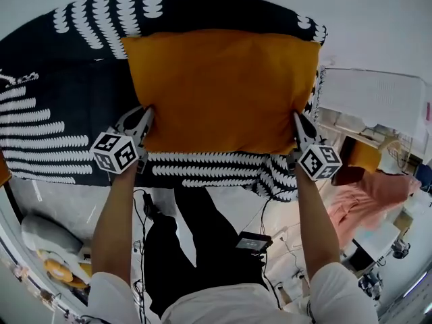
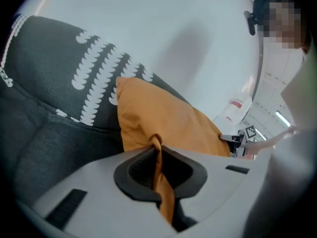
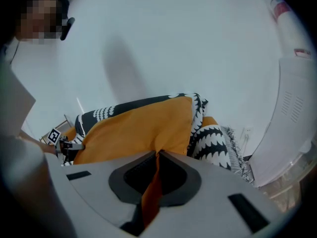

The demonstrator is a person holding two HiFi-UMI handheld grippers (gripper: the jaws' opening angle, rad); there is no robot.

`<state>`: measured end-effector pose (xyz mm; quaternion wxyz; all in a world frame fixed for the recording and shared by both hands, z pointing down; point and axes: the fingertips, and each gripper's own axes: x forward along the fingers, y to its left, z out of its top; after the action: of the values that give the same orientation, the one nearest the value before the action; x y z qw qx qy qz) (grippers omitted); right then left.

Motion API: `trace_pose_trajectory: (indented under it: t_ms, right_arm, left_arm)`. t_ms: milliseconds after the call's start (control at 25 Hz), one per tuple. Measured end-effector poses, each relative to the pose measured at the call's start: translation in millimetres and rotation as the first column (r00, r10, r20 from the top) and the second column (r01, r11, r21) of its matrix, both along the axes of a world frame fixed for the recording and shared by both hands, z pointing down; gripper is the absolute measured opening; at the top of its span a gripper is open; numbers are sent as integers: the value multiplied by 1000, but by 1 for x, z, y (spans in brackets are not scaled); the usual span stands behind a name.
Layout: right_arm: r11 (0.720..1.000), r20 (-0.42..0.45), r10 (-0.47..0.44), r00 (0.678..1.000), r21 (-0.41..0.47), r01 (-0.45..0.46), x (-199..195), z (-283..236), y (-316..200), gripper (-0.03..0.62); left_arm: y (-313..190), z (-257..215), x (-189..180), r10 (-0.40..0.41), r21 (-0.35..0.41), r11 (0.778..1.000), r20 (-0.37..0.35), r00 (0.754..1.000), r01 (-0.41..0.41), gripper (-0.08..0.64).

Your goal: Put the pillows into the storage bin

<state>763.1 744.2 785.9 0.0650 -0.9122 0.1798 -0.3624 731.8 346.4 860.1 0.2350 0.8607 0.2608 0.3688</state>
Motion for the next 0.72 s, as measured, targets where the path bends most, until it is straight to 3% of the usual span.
trace_pose_trajectory:
  t_ms: [200,400,560,720]
  right_arm:
    - [994,-50,-96,994,53,99,-16,-41,-54,35]
    - [970,-92,-223,970,77,230,-45,-92,-132,35]
    - [921,-165,-353,921,111,373,-54,-135,-213,35]
    - [851,-240,-460,855,155,501,-79,-184,-300,35]
  left_arm:
    - [-51,-47,-49,-89,48,995,-39,995,90,20]
    - [-120,-106,-121,-193,114,973,-71,979,200,20]
    - [-186,-169,-180,-321,158,926,-148,935,343,20]
    - [-249,-241,-258,-436,200,853,-234,869,481,20]
